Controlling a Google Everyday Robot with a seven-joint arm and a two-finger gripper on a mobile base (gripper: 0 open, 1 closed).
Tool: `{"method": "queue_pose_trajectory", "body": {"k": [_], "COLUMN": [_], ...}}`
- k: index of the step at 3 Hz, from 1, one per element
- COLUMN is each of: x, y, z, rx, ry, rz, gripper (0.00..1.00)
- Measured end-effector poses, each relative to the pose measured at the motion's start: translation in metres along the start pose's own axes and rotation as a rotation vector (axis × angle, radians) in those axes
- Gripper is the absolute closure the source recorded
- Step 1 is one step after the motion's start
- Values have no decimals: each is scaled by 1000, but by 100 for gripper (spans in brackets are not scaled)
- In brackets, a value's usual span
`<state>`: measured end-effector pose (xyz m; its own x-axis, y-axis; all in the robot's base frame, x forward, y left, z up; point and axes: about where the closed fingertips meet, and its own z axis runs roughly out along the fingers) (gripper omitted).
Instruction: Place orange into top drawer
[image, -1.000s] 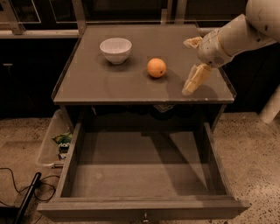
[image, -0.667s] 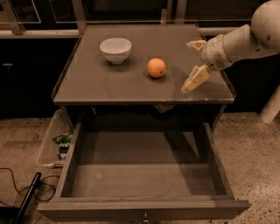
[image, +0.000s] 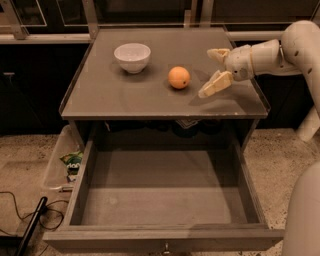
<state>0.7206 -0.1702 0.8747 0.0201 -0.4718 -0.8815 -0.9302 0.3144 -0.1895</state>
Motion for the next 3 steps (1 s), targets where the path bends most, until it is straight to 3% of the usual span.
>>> {"method": "queue_pose_trajectory", "body": {"k": [1, 3], "x": [-12, -29], "y": [-6, -3], "z": [19, 53], "rx": [-51, -152], "ry": [-55, -42], "rz": [16, -2], "gripper": [0, 0]}}
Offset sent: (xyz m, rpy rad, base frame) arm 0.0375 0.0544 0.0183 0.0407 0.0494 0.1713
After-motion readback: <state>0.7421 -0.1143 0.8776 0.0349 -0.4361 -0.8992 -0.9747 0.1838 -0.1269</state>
